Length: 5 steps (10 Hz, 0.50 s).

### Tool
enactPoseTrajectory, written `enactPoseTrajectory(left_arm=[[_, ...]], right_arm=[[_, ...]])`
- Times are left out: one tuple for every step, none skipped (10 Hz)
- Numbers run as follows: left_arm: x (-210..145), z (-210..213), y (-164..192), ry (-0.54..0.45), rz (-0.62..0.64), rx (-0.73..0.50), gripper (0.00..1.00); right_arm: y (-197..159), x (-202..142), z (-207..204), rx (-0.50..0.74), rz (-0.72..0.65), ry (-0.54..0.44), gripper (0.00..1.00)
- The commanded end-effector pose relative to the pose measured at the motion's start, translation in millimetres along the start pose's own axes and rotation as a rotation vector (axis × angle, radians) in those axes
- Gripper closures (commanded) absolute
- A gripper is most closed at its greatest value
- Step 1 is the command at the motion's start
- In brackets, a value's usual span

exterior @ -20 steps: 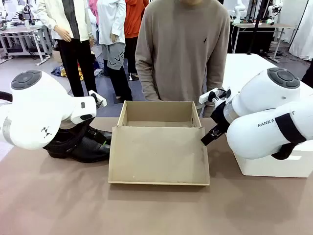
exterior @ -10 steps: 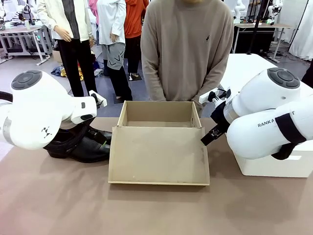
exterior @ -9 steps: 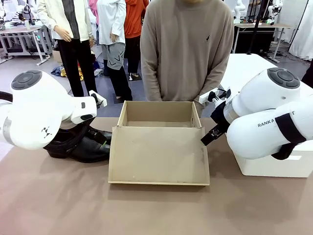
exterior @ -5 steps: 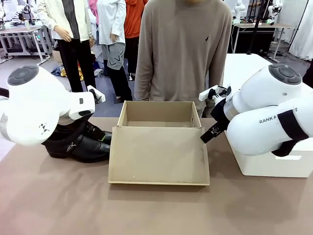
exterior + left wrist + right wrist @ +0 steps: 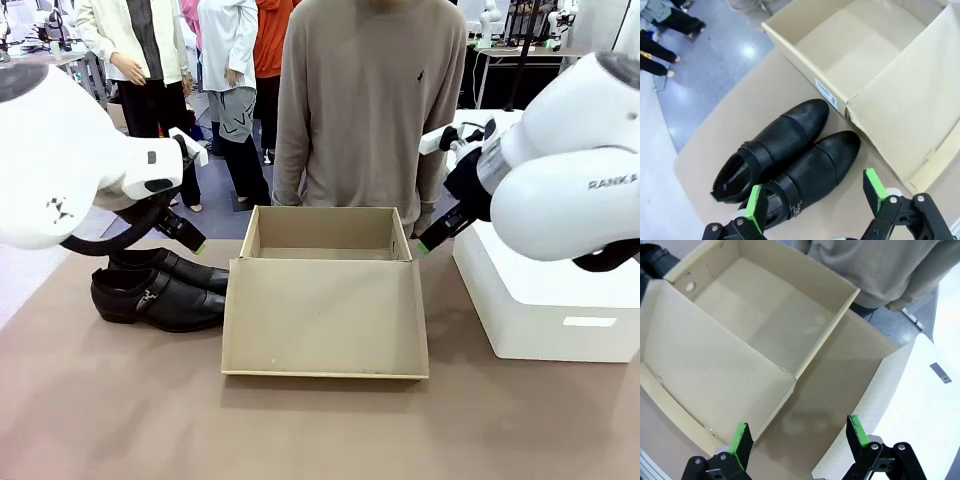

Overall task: Pack the shoes into the box.
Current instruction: Place one shoe of the Shoes into the Shoes Box.

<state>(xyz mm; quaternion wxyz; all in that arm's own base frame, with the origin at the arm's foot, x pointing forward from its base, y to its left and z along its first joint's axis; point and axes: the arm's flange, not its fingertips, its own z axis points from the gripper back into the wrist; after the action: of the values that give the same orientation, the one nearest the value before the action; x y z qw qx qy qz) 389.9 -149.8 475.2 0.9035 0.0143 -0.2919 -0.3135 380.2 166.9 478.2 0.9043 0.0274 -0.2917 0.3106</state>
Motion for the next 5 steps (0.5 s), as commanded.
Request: enactPoseTrajectory(left_arm=[[3,20,6,-0.004,-0.031,0.000,0.00],[3,23,9,-0.023,-0.039,-0.019,0.00],[2,29,14,-0.060,-0.065,-0.056,0.00],[2,38,21,-0.108,-0.121,-0.090,0.00],[3,47,28,-0.145,-0.161,-0.137,0.00]], right_arm=[[-7,3,15,0.039,0.043,-0.008,0.00],[-8,4,18,0.056,0.053,-0.017,0.00],[-9,3,24,0.080,0.081,-0.047,0.00],[-13,1,35,0.114,0.124,-0.094,0.00],[-17,0,45,0.140,0.156,-0.131,0.00]])
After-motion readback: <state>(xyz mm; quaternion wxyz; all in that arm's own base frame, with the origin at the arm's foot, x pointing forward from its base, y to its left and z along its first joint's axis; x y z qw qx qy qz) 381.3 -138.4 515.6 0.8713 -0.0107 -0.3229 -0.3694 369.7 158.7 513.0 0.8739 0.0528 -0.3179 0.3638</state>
